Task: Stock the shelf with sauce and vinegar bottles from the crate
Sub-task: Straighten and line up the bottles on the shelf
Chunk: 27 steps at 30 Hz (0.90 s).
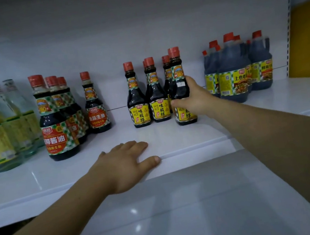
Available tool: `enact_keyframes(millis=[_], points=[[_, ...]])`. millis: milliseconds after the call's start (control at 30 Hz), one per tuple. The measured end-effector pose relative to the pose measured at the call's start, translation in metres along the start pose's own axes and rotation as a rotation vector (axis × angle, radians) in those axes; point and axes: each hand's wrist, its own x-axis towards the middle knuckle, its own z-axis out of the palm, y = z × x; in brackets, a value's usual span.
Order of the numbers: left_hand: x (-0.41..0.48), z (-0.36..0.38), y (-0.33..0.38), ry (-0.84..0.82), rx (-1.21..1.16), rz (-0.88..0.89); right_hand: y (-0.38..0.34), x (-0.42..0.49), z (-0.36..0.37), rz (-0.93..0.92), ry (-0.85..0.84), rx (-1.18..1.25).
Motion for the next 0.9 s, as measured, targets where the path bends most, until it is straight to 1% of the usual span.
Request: enact_keyframes(millis=[100, 267, 400, 533, 733, 900], points=[[0.000, 0.001, 0.001, 0.002, 0.010, -0.003, 0.011, 0.022, 0.000, 0.051, -0.043, -0.022], [0.001, 0.003, 0.000, 0.016, 0.023, 0.006, 0.027, 0.044, 0.011, 0.105, -0.024, -0.066], [0.003, 0.004, -0.001, 0.035, 0.035, 0.021, 0.029, 0.058, 0.016, 0.212, -0.016, -0.058], [0.004, 0.006, -0.002, 0.044, 0.036, 0.024, 0.032, 0.063, 0.017, 0.165, -0.032, -0.167], [0.003, 0.006, -0.002, 0.055, 0.048, 0.031, 0.036, 0.063, 0.022, 0.124, -0.002, -0.228], [0.003, 0.006, 0.000, 0.074, 0.057, 0.034, 0.032, 0.070, 0.021, 0.172, -0.031, -0.262]])
